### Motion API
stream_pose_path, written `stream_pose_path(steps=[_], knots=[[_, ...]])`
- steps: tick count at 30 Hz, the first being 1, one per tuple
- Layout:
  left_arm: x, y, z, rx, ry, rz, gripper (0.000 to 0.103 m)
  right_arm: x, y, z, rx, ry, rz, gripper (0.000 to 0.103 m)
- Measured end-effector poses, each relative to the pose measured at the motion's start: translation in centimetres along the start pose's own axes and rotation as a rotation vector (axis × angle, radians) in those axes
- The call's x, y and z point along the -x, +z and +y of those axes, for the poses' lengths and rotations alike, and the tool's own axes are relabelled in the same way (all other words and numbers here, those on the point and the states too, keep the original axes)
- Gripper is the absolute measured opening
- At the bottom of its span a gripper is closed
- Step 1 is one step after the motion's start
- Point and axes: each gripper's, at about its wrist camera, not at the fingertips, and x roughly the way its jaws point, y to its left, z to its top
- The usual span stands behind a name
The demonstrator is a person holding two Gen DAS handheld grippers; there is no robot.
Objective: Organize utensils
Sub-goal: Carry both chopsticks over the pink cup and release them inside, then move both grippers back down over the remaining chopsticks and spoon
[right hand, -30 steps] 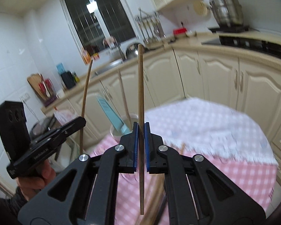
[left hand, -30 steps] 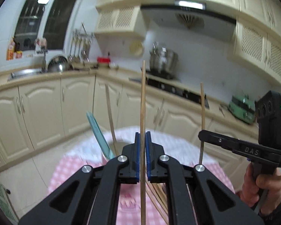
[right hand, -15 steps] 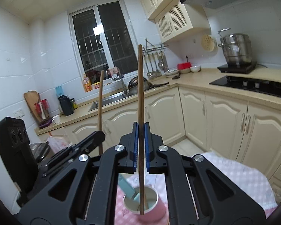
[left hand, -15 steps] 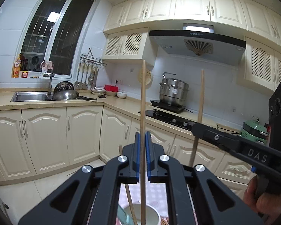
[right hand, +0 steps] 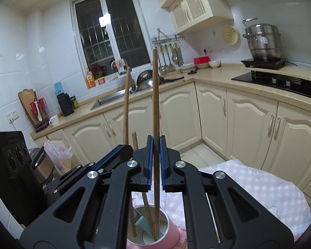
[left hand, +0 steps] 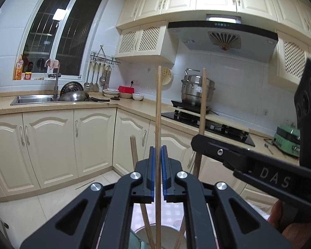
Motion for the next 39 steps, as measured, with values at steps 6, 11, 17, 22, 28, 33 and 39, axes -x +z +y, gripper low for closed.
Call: stream_pose_path(steps=[6,11,17,22,28,33,39], knots=[[1.4,-0.4,0.6,0.001,0.015,-0.002,0.063,1.7,-0.4,-1.8,-0.066,-0.017,-0.012,0.078],[4.1,0.2,1.0,-0.001,0.028,-0.012,0.092,4.1,-0.2,-3.6,-0.125,-0.021,-0.027,0.096],[7.1,1.3,0.6,-0.016,0.066,0.028,0.098,6.9,0.0,-5.0,-0.162,-0.044,-0.008,0.097],[9.3,1.7,0.0,-0.020,0.075,0.061,0.098,9.1,0.1,-5.4,-0.160,-0.059,0.012,0.097],[11.0,1.6,-0.6,-0.024,0.075,0.099,0.098,10.9,-0.1,-5.1,-0.140,-0.078,0.059,0.097],[11.3,0.8,-1.0,-0.015,0.078,0.160,0.098,11.8,-1.2,-4.9,-0.112,-0.092,0.127,0.097],[10.9,-1.5,-1.1,0.003,0.079,0.255,0.098,11.7,-3.9,-5.3,-0.085,-0.133,0.241,0.097]])
